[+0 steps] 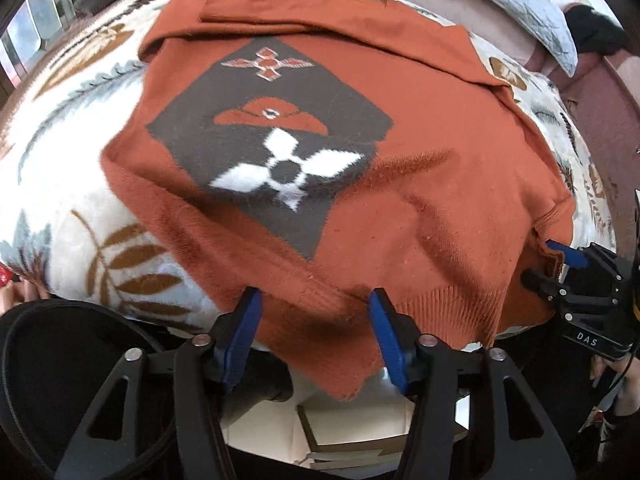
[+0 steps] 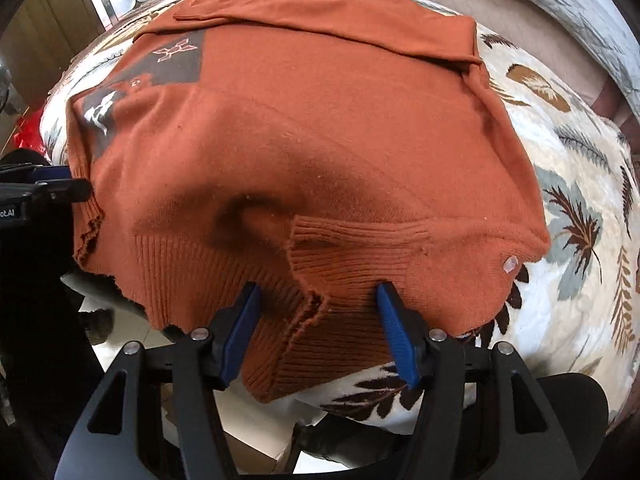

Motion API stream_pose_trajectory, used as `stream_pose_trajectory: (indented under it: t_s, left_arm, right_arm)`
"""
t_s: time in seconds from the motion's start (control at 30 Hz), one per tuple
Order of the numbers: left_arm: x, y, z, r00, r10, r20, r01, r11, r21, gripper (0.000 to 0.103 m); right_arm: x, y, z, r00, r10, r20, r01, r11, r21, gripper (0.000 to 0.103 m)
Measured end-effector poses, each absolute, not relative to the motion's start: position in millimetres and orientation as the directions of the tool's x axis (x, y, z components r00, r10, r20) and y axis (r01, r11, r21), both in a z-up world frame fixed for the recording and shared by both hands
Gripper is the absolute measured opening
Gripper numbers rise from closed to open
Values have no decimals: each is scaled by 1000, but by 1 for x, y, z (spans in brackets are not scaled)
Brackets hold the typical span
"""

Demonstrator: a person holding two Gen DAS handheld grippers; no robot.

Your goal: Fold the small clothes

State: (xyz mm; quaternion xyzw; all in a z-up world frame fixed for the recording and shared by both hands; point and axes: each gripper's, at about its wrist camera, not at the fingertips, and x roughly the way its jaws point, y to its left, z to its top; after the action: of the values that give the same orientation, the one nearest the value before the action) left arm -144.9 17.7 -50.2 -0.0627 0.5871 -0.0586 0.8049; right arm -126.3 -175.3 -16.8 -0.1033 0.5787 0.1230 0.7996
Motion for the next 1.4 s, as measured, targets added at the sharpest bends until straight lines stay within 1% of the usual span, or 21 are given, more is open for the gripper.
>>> stream_pose_trajectory:
  t_s: [0.03,0.1,0.13,0.17,0.23,0.27,0.33,0.43,0.63,0.77,0.9,1.07,1.27,1.4]
  left_arm:
    - [-144,16,-54,296,-165,-941,17,986,-168,58]
    - [-145,14,-58,298,-155,-942,15,987,-158,57]
    - [-144,12,-58,302,-147,-942,18,989,-149,55]
    - [-146,11,-57,308,-143,-941,24,989,-143,38]
    - [-146,12,-56,308,-144,-940,36,989,-140,10]
    - [-147,16,-54,310,-154,-938,32,988,-152,8]
    - [-150,24,-48,329,-181,-927,18,983,-185,7]
    - [-152,35,-27,369,-240,-898,8,967,-254,6]
    - [-141,59,36,483,-327,-812,30,933,-357,6]
    - [-117,71,57,527,-323,-786,15,928,-371,6]
    - [-94,84,69,563,-321,-761,-2,921,-390,6]
    - [-62,98,71,604,-304,-737,-44,910,-412,6]
    - [-30,116,67,632,-297,-715,-83,892,-444,6]
    - [-2,124,58,632,-291,-719,-110,884,-455,6]
  right_arm:
    - [-126,-176,-17,299,77,-951,-321,947,-24,61]
    - [-128,-180,-15,310,63,-948,-317,947,-41,44]
    - [-128,-181,-13,322,49,-945,-315,947,-58,29]
    - [-128,-185,-10,331,52,-942,-309,949,-56,14]
    - [-128,-193,-4,335,83,-939,-294,956,-20,7]
    - [-128,-198,3,346,107,-932,-282,960,6,6]
    - [-127,-202,14,377,134,-916,-276,961,27,6]
    - [-125,-209,40,427,206,-880,-265,959,97,6]
    - [-106,-227,77,504,306,-808,-225,949,219,6]
    - [-87,-234,88,561,310,-768,-191,951,243,6]
    - [-63,-240,91,581,336,-741,-168,941,295,6]
    - [-30,-246,96,606,348,-715,-137,931,337,6]
    - [9,-251,100,629,334,-702,-100,930,353,6]
    - [36,-253,98,634,330,-700,-87,929,360,6]
